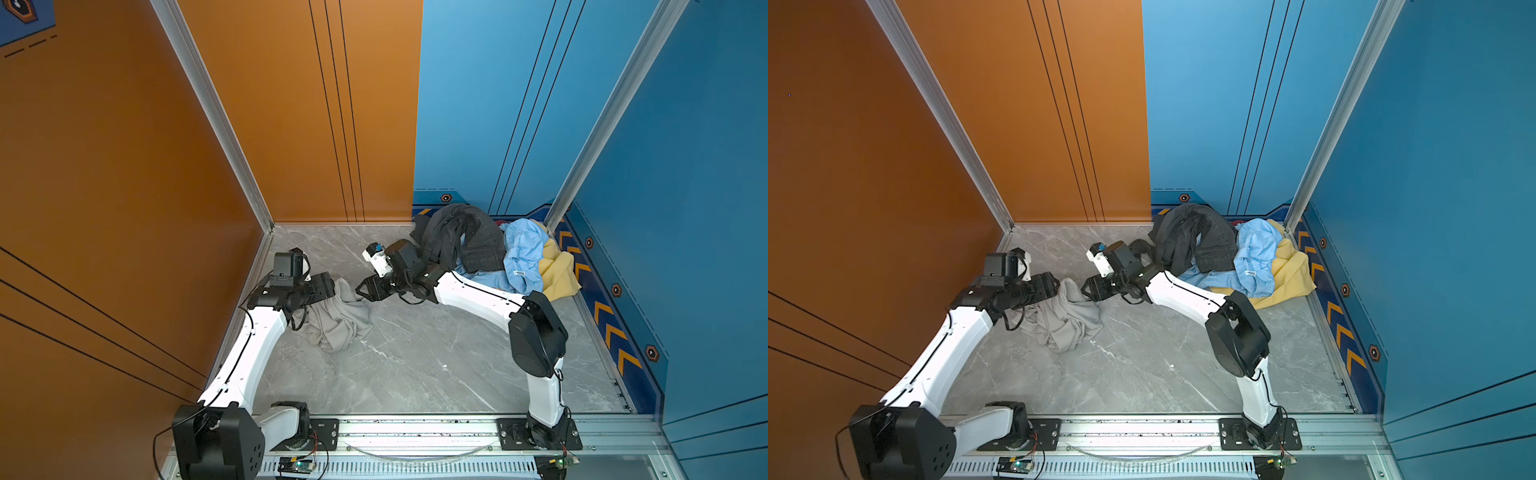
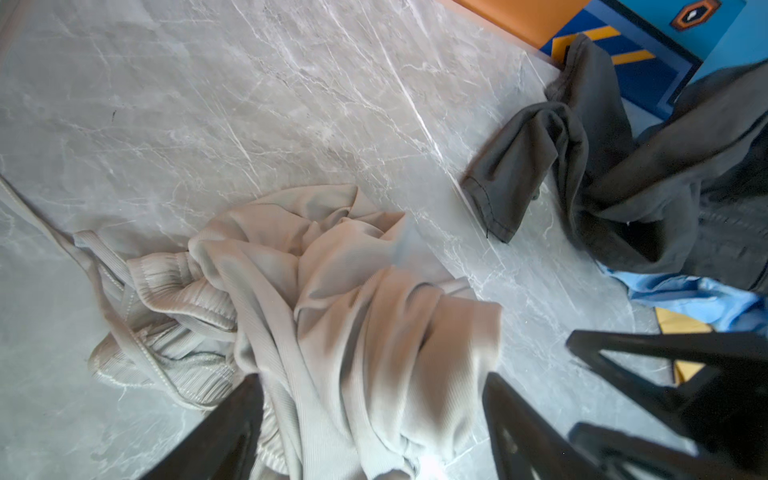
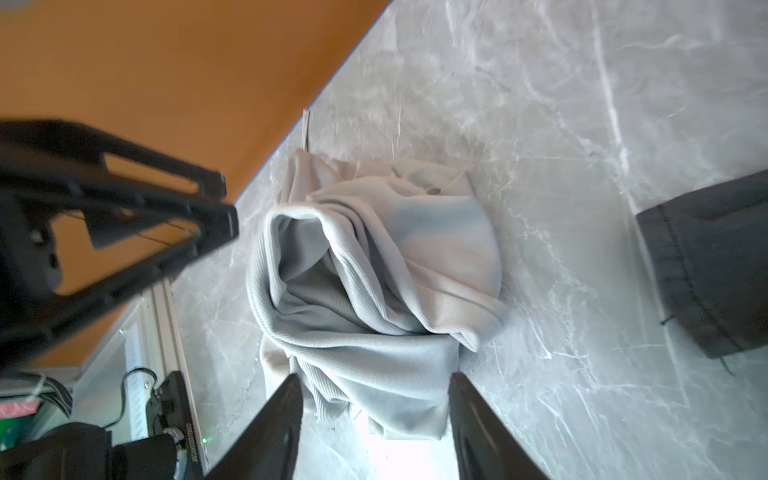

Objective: Pick out a specific cloth from the pile

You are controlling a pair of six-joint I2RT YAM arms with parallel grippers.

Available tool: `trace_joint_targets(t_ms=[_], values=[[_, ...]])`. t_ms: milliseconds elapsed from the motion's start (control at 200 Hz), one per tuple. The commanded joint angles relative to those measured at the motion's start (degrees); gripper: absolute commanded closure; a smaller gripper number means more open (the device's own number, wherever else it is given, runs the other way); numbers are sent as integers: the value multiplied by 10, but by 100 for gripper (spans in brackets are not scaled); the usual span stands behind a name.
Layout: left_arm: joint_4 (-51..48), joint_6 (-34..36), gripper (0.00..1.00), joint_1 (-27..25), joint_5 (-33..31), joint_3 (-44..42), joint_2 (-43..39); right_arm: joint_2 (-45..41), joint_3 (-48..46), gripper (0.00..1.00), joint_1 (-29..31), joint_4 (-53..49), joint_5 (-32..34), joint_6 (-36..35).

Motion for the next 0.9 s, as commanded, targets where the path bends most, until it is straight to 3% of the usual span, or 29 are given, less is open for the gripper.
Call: trace_joint_targets(t_ms=[0,175,385,505,526,576,671,896], values=[[-23,21,16,-41,-89,-6,-21,-63,-75,40,-43,148,23,53],[-37,-9,15,-132,-176,-17,-8,-134,-155,36,-98,184,52,61],[-42,-107,15,-142,-183,-59,66,-188,-208,35,-131,197,65,67],[-27,-159,15,-134,-203,-94,89,-206,-224,33,-135,193,77,58],[-22,-163,9,-128,-204,-97,97,-208,-227,32,-136,197,79,57],[-12,-176,9,-110,-198,-98,121,-210,-230,32,-139,199,81,56],[-1,-207,9,-73,-178,-81,171,-210,-230,31,-145,199,78,55],[27,-279,9,-57,-200,-6,269,-216,-241,30,-167,201,76,56]])
